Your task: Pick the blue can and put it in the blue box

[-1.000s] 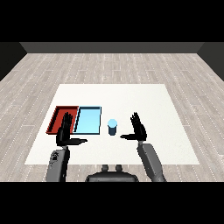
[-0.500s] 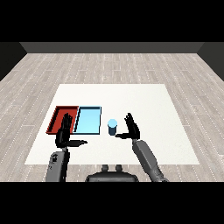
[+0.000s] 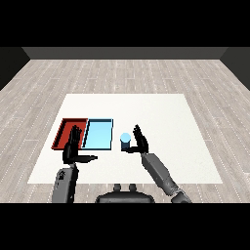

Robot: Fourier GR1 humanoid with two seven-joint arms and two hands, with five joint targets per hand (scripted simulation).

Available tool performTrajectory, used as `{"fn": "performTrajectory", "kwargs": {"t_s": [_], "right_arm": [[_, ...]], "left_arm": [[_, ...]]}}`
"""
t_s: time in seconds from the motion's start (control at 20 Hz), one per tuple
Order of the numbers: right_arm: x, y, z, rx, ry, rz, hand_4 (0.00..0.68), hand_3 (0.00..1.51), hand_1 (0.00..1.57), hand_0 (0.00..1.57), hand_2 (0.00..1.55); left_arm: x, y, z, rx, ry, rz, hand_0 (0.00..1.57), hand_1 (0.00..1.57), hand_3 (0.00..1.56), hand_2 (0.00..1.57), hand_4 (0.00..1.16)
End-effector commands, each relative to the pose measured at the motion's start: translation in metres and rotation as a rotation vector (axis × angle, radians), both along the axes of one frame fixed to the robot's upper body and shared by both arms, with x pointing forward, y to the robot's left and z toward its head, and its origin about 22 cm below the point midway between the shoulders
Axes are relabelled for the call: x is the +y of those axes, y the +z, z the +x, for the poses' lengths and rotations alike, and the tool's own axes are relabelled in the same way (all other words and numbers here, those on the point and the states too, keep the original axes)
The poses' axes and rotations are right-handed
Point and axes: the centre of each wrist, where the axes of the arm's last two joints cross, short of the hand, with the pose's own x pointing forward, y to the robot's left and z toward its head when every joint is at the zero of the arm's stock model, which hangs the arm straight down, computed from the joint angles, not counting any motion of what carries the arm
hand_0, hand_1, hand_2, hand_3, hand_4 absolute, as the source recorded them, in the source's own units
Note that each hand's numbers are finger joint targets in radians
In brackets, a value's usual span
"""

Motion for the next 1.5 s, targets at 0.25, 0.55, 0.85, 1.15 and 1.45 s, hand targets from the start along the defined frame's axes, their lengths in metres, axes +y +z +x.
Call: {"fn": "performTrajectory", "kwargs": {"t_s": [0.25,0.55,0.85,1.15,1.45], "right_arm": [[0.033,0.004,0.024,-0.001,0.016,-0.065,0.0,0.0,0.0,0.0,0.0],[0.034,0.005,0.024,0.05,0.026,-0.062,0.0,0.0,0.0,0.0,0.0],[0.039,-0.009,0.028,0.051,0.053,-0.068,0.0,0.0,0.0,0.0,0.0],[0.05,-0.009,0.021,0.061,0.042,-0.072,0.0,0.0,0.0,0.0,0.0],[0.063,0.006,0.028,0.069,0.055,-0.088,0.0,0.0,0.0,0.0,0.0]], "left_arm": [[0.01,-0.021,-0.016,0.005,0.002,-0.009,0.0,0.0,0.0,0.0,0.0],[0.003,-0.005,0.01,-0.002,0.007,-0.026,0.0,0.0,0.0,0.0,0.0],[0.023,-0.009,-0.007,-0.004,-0.007,-0.03,0.0,0.0,0.0,0.0,0.0],[-0.008,0.015,-0.007,-0.009,0.023,-0.049,0.0,0.0,0.0,0.0,0.0],[0.017,-0.007,0.005,0.007,0.033,-0.026,0.0,0.0,0.0,0.0,0.0]]}}
